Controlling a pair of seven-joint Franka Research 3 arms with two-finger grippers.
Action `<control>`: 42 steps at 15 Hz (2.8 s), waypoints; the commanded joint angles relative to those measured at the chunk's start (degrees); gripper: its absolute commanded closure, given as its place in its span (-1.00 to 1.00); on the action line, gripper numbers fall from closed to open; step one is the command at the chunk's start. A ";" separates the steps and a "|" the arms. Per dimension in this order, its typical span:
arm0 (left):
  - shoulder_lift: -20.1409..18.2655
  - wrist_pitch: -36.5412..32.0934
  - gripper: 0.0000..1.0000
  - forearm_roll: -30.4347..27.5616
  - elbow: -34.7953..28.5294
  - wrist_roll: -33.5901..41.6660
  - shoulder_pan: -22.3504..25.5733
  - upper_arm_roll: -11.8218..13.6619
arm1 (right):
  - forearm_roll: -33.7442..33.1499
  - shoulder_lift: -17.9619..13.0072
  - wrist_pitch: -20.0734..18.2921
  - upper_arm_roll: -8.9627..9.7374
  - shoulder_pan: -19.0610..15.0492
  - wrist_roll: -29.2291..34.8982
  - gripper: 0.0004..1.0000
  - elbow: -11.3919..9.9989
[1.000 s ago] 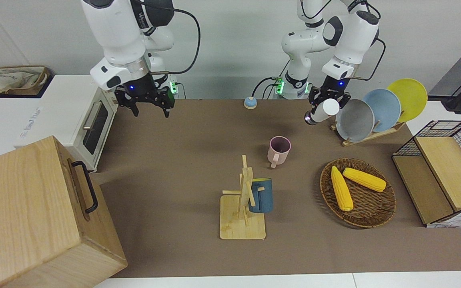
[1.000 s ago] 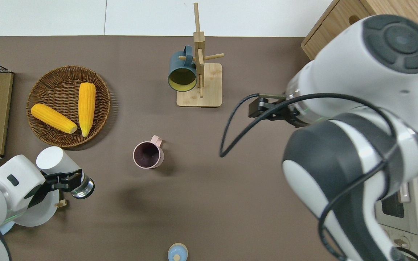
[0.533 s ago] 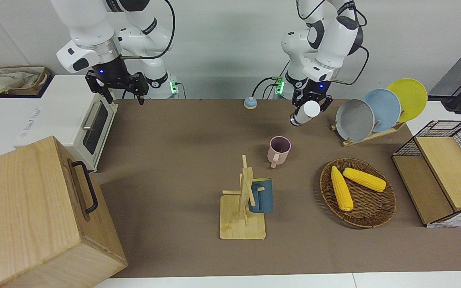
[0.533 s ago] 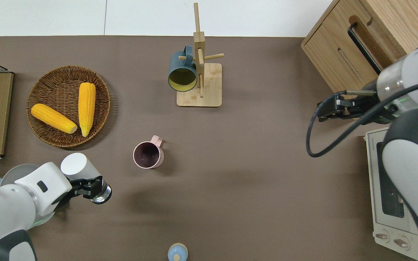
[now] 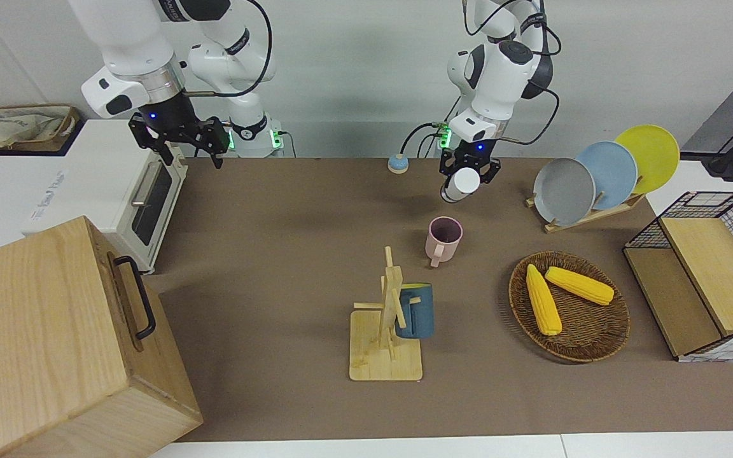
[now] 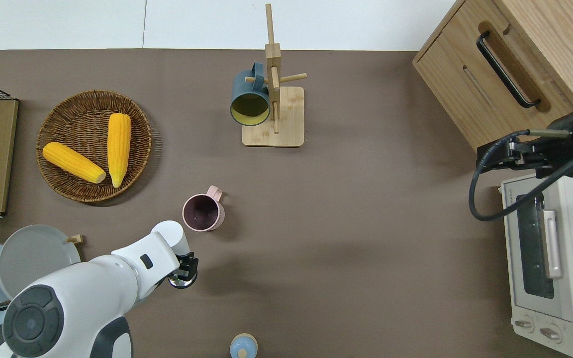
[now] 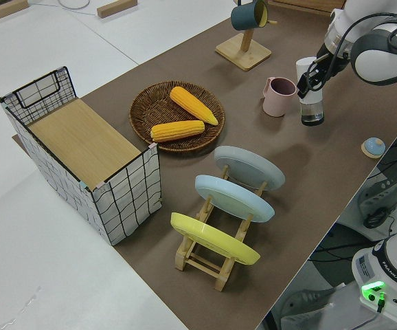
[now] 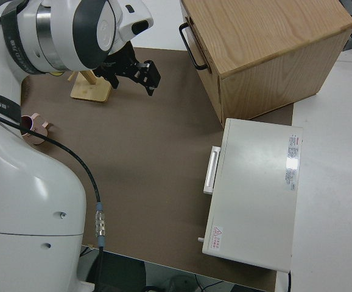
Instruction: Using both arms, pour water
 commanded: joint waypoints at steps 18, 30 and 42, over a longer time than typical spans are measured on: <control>18.41 -17.77 0.76 12.20 19.03 -9.61 0.01 -0.06 | 0.40 -1.05 0.60 1.07 -1.36 -1.16 -0.98 -1.36; 19.64 -22.34 0.77 12.29 19.91 -9.88 -0.69 -0.24 | 0.40 -1.05 0.60 1.07 -1.36 -1.16 -0.98 -1.36; 19.81 -24.72 0.77 14.40 20.79 -12.59 -0.69 -1.20 | 0.40 -1.05 0.60 1.07 -1.36 -1.16 -0.98 -1.36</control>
